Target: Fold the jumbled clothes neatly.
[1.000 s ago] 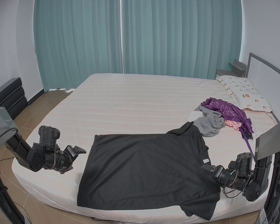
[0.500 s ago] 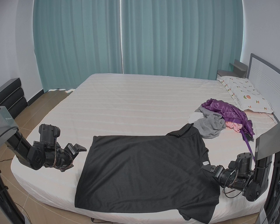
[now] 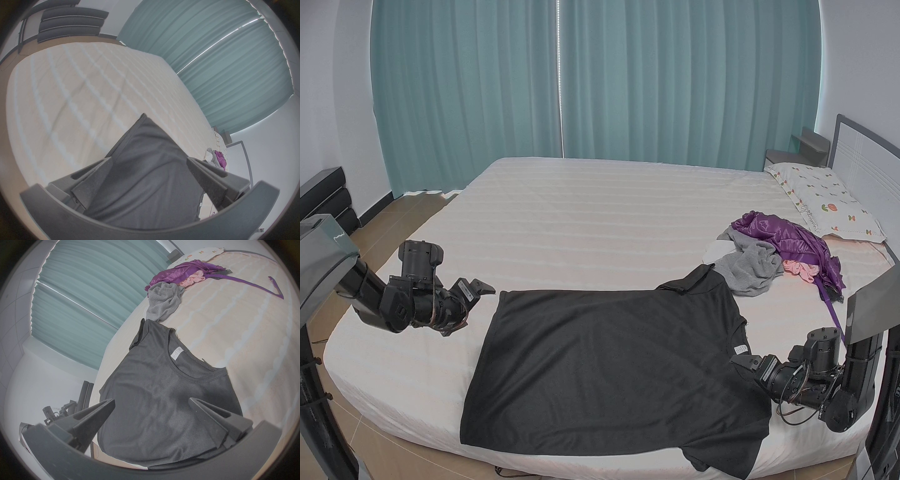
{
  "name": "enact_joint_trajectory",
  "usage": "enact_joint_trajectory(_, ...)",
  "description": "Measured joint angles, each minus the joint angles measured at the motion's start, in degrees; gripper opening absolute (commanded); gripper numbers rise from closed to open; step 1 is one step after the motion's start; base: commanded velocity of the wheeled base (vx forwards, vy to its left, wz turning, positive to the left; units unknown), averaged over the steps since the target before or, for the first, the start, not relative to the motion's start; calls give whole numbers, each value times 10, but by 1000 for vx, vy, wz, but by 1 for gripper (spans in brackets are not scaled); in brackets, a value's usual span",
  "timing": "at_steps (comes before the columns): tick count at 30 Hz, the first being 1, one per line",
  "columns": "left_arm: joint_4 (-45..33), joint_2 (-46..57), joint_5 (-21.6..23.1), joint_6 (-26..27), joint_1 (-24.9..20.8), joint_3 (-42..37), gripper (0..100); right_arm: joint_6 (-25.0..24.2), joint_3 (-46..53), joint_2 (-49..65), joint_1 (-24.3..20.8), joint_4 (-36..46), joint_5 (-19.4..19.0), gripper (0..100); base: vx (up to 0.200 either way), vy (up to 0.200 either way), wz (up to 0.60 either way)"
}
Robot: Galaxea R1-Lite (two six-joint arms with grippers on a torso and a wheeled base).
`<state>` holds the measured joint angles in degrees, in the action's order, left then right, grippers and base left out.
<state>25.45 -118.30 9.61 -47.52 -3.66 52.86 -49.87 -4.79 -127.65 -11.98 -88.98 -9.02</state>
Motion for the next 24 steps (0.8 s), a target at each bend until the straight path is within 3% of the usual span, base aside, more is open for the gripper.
enact_joint_trajectory(18,-83,-202,-8,56,-2,312,100,-4,5,4,0,0,1,100,0,0,0)
enact_joint_trajectory(24,-85,-271,-65,58,-7,391,100,-6,4,4,-1,0,1,100,0,0,0)
